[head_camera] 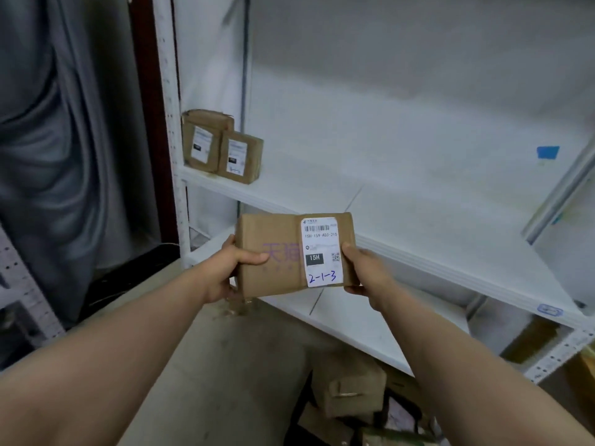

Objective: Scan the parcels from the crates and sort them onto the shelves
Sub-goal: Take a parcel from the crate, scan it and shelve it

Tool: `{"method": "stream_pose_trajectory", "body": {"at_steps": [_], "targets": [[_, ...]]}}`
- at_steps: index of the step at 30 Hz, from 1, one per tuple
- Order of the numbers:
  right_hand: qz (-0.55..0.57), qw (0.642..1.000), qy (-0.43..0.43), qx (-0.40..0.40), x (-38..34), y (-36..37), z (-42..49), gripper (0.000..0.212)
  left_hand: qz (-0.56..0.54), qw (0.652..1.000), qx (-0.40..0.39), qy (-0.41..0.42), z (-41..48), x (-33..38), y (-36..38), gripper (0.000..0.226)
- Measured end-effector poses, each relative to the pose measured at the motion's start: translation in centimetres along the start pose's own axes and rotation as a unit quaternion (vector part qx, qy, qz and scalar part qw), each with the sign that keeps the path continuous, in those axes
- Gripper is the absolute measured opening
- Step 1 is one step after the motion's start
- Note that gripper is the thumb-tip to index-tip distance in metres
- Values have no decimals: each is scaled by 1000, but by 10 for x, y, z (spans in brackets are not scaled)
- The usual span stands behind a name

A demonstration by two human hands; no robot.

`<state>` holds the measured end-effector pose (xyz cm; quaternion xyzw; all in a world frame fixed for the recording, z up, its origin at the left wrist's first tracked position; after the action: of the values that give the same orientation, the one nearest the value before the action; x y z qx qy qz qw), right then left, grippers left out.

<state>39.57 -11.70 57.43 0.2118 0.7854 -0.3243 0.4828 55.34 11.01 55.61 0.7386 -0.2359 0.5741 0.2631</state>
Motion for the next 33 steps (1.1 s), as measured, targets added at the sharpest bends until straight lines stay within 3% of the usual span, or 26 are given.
{"method": "stream_pose_trajectory", "body": {"at_steps": [4,8,12,15,20,24,27,30,33], "targets": [[-16,1000,-10,-18,-32,47,10,32,-25,999,22,12,-2,7,-50,73],[-16,999,-10,-43,-53,86,25,39,-20,999,46,18,4,12,-91,85],[-23,996,-17,-89,-68,121,39,32,-22,997,66,19,23,12,-126,66],[-47,993,-24,-102,-79,145,59,30,-16,997,78,13,46,11,-148,66],[-133,976,-16,-169,-87,184,125,66,-5,995,94,-16,96,11,-187,72],[-198,949,16,-243,-80,221,190,54,37,993,110,-37,154,7,-220,66],[-253,939,36,-229,-75,250,240,47,81,987,127,-53,203,5,-241,90],[-268,943,21,-197,-83,283,285,73,119,982,138,-47,250,0,-261,117],[-321,917,-1,-237,-85,324,313,94,201,968,144,-46,283,-11,-277,130]]}}
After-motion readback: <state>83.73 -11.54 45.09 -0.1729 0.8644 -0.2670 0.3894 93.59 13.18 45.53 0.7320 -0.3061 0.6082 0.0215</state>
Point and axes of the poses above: each hand's wrist, its own z-axis towards the middle knuckle, its own y-axis out of the palm, x = y × z, the point moved 6 cm from there along z, towards the middle knuckle, and after that the axes turned 7 degrees about y, right-handed, at the moved point
